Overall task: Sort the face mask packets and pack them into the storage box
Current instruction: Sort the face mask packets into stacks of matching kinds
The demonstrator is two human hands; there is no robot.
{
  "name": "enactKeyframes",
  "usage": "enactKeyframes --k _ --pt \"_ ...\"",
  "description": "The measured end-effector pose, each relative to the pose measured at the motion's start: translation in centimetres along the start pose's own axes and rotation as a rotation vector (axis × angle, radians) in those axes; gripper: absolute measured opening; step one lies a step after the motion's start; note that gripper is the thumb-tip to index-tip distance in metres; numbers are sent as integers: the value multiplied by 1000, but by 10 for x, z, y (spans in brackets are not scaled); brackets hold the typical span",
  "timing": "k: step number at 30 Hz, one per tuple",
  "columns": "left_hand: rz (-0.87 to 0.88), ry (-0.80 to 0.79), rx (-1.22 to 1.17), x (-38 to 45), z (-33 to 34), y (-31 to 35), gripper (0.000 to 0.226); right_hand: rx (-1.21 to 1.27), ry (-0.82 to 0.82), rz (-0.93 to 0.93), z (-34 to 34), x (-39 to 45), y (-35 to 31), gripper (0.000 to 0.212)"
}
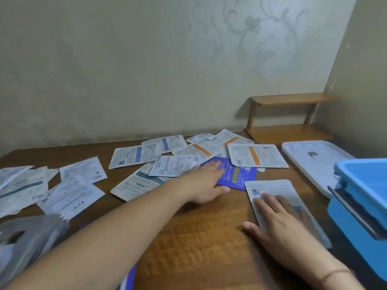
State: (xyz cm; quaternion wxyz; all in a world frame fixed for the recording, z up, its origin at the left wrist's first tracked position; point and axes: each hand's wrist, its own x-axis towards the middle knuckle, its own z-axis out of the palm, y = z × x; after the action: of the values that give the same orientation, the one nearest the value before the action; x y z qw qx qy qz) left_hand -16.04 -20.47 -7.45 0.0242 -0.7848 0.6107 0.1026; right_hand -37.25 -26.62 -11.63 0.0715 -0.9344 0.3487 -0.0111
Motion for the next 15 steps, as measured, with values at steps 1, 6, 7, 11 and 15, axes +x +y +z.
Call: enactKeyframes --k 1,6,7,11,15 --pt "-13 -37 39 5 3 3 76 -1 3 46 0 1 6 111" --pt "30 -116 138 -5 13 5 86 47 43 72 0 0 7 86" --pt "54 -125 158 -14 12 4 86 74 57 47 -4 0 4 82" --pt "156 -166 249 -64 9 1 85 1 148 -291 -7 -9 -17 93" --pt "190 -202 277 -113 15 -5 91 -70 129 -490 13 -27 -38 91"
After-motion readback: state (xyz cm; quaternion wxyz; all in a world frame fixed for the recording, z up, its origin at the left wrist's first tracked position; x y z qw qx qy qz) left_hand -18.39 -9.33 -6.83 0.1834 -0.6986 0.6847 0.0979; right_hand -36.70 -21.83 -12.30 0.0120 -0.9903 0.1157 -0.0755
